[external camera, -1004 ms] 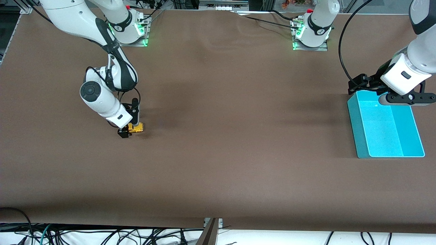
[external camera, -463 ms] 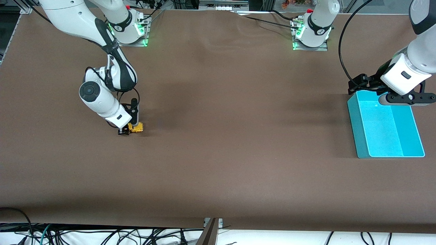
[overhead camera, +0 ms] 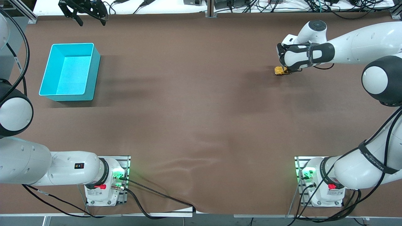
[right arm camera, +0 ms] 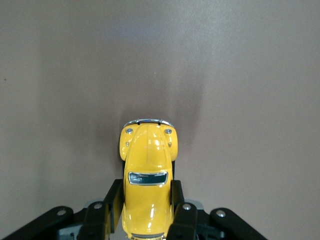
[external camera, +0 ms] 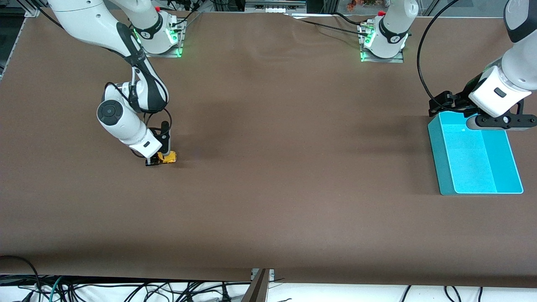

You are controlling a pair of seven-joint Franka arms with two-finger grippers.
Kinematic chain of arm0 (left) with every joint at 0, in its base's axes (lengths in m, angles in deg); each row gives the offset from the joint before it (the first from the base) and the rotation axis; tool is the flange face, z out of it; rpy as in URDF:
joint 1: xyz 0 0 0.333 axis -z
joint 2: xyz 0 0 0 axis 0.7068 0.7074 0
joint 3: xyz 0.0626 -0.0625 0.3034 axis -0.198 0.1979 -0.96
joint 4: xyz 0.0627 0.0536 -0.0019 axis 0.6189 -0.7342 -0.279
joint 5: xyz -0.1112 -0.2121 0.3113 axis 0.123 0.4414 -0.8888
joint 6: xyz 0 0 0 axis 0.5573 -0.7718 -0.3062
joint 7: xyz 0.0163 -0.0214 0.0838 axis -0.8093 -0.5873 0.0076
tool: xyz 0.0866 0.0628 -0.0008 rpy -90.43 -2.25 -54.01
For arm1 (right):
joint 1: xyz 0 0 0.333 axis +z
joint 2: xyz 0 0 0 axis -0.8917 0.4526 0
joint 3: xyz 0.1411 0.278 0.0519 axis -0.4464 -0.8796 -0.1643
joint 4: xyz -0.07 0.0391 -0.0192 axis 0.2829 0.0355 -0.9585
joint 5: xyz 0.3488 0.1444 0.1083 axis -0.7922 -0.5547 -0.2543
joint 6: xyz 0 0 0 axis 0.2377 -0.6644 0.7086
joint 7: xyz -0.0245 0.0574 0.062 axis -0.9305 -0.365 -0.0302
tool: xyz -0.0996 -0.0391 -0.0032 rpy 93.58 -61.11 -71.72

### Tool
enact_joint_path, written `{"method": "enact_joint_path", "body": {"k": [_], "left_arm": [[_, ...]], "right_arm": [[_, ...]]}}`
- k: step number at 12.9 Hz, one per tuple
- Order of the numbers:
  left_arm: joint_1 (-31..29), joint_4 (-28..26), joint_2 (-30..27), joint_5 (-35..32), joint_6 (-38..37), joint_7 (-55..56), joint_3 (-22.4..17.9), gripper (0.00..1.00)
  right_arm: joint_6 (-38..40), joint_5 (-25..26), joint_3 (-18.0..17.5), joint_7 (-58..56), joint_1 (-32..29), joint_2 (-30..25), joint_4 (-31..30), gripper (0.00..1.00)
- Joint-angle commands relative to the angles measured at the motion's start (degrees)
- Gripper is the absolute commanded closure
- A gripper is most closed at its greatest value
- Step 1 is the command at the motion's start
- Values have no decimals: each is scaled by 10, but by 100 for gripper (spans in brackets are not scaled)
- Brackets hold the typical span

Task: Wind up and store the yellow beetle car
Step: 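Close the right gripper around the yellow car's body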

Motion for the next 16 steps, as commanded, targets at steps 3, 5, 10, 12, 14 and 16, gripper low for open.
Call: {"method": "enact_joint_path", "body": {"k": [3,5,10,12,14,16], "left_arm": [[-2,18,8,6,-12,-9,0,0],[-2,18,8,6,-12,-9,0,0],[-2,18,8,6,-12,-9,0,0],[-2,18,8,6,-12,-9,0,0],[-2,18,8,6,-12,-9,0,0],[-2,18,8,6,-12,-9,0,0]], "right_arm": [[-4,-2,-3,-15,-27,-4,-14,57],[-4,-2,-3,-37,-45,-4,-14,57],[-4,-2,-3,-91,-92,-4,-14,56],[-4,-2,-3,-116,-110,-1,-13,56],[-4,-2,-4,-134,-126,-1,-13,56],[-4,-2,-4,-158,-146,-1,-13,56]]}}
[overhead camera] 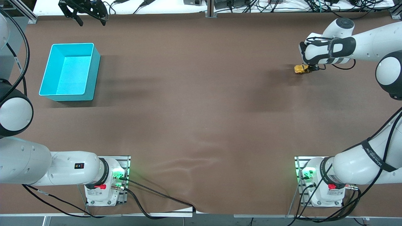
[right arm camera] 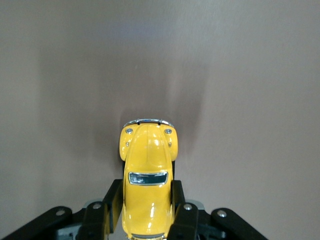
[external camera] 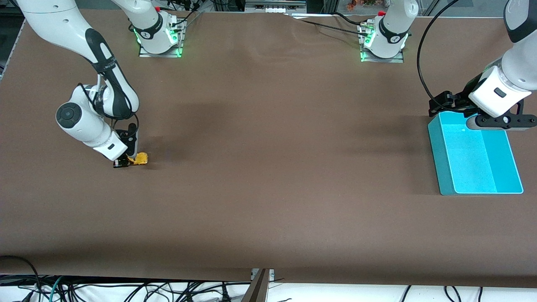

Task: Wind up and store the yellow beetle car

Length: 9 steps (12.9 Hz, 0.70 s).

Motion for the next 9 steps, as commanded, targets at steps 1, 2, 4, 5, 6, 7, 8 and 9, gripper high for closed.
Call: {"method": "enact_joint_path", "body": {"k": [1,2,4,5,6,7,8,9], "left_arm": [[-2,18,7,6,-12,-9,0,0],[-2,18,7,6,-12,-9,0,0],[-2,18,7,6,-12,-9,0,0],[-2,18,7,6,-12,-9,0,0],[-2,18,7,6,-12,-9,0,0],[-2,17,7,6,-12,-9,-1,0],[-2,17,7,6,-12,-9,-1,0],[-2,18,7,6,-12,-9,-1,0]], "right_arm": [[-4,-3,-5,-42,-32,-1,-13,56],[-4,-3,-5,-48,-37,-1,-12,56],[-4,-3,-5,-49,-41,-1,-11,55],[-4,-3,-5,-49,-41,-1,-10,54],[-4,-3,-5,-48,-40,-1,-9,52],[-3,-3,-5,-47,-40,-2,-9,44],[6,-3,-9,-46,-39,-7,-3,5],[35,-5,-14,-46,-38,-12,15,0]]}}
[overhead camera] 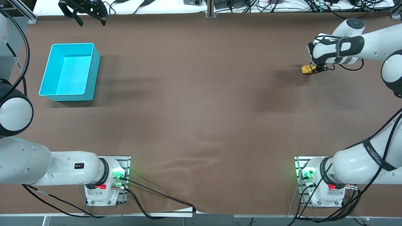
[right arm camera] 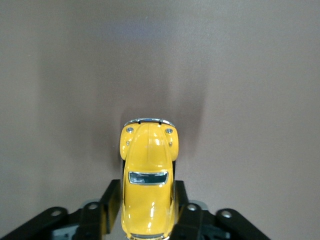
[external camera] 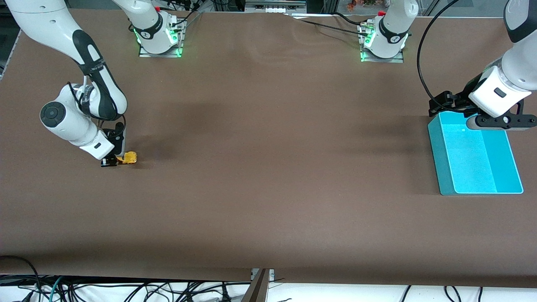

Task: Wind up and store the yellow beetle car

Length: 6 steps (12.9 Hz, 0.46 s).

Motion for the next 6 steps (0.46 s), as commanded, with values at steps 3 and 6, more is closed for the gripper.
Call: {"method": "enact_joint_path", "body": {"k": [3,6], "left_arm": [[-2,18,7,6,-12,-9,-1,0],[-2,17,7,6,-12,-9,-1,0]], "right_arm": [[174,-22,-19,-12,-5,-27,112,0],[248,-36,-20,-6,-2,-30,188,0]]}}
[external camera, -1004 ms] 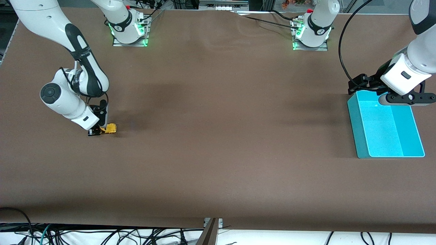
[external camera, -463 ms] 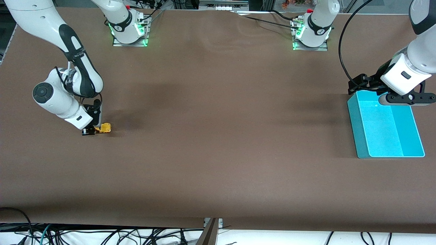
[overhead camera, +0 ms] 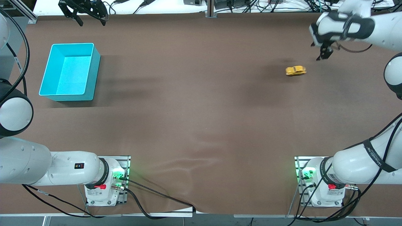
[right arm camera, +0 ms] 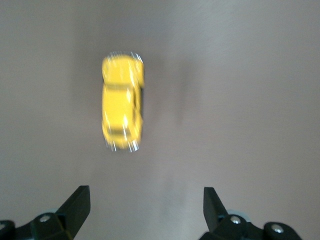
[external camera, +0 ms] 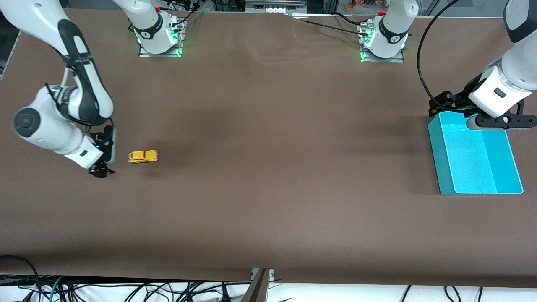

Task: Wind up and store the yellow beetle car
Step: 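Raise and withdraw the open right gripper as the car rolls forward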

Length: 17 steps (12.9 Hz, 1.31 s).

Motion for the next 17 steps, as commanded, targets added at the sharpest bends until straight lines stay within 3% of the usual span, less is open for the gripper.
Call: {"method": "enact_joint_path", "body": {"k": [1,6,17], "left_arm": [[-2,18,7,6,-12,-9,-1,0],[-2,18,7,6,-12,-10,-1,0],[-2,18,8,6,-19,-12,0,0]], "right_arm": [[57,-12,-5,-4,-2,-2,56,0],[82,-12,-12,65,-1,-17,72,0],[247,-3,-17,333,17,-23,186,0]]}}
